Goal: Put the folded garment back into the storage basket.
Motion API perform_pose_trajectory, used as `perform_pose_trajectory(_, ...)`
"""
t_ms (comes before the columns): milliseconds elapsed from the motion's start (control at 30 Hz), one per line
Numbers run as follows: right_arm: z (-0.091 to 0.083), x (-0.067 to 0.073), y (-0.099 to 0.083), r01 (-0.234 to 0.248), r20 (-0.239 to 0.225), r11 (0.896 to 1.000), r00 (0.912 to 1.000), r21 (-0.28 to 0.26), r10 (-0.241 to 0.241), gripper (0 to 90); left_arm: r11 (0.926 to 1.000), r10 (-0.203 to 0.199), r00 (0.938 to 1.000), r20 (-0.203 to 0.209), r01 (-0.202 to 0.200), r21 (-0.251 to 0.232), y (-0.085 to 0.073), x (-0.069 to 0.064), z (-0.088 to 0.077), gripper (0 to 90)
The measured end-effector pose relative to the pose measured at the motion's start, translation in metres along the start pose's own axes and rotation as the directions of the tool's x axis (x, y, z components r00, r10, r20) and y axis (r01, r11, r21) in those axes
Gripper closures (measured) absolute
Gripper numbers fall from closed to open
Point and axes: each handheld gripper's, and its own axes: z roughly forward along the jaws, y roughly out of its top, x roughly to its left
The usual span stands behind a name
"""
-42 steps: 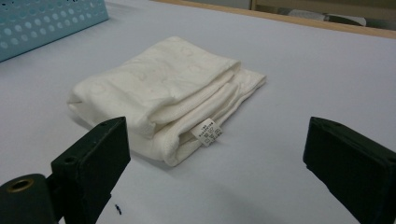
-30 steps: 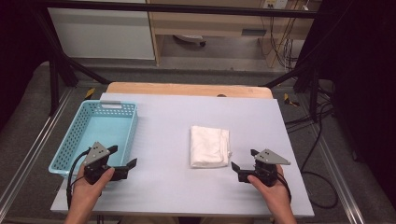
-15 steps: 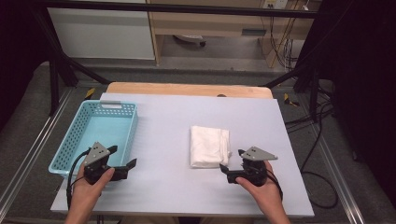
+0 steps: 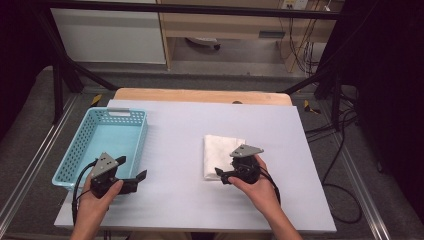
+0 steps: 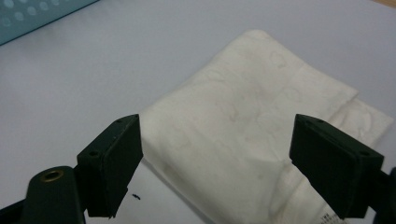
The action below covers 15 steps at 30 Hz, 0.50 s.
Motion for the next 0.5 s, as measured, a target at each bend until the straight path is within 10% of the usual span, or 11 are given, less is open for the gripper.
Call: perform_pose_trajectory(500, 0.005, 0.022, -0.004, 0.002, -0.032, 1.0, 0.9995, -0.013, -0.002, 18.0, 1.0, 0.009, 1.0, -0.001, -0.009, -0.001, 0.001, -0.001, 0.0, 8.8)
